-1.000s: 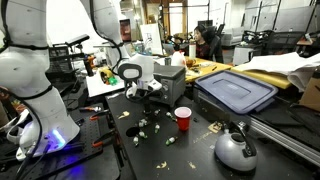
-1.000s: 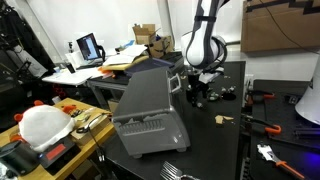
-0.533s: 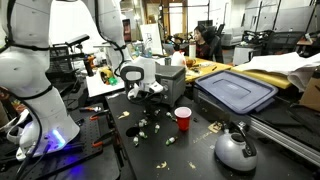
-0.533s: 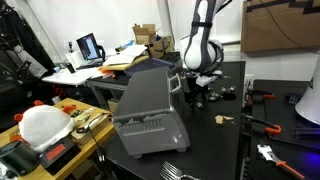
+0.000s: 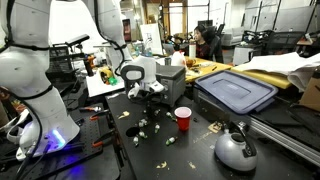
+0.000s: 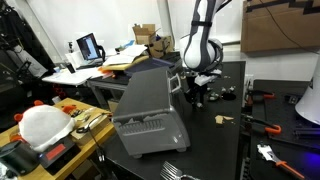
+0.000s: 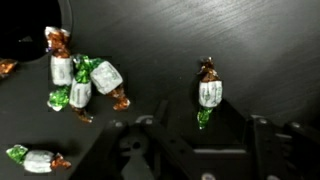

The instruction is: Put one sweet in the cup

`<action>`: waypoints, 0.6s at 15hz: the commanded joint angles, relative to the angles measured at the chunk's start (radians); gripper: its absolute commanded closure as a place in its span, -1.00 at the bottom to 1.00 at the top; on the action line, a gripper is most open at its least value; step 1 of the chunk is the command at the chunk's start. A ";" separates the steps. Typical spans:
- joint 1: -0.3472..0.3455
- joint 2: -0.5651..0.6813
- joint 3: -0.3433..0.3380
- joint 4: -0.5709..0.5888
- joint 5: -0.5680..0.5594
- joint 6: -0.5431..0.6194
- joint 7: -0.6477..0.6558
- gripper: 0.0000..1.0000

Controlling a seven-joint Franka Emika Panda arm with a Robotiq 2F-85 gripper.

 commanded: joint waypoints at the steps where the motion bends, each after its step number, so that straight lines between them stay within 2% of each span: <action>1: 0.043 -0.004 -0.030 -0.009 -0.003 -0.012 0.058 0.44; 5: 0.070 -0.016 -0.044 -0.022 -0.013 -0.021 0.083 0.98; 6: 0.077 -0.016 -0.050 -0.023 -0.016 -0.023 0.088 0.28; 8: 0.095 -0.018 -0.067 -0.028 -0.025 -0.022 0.105 0.24; 9: 0.106 -0.021 -0.079 -0.034 -0.033 -0.017 0.112 0.12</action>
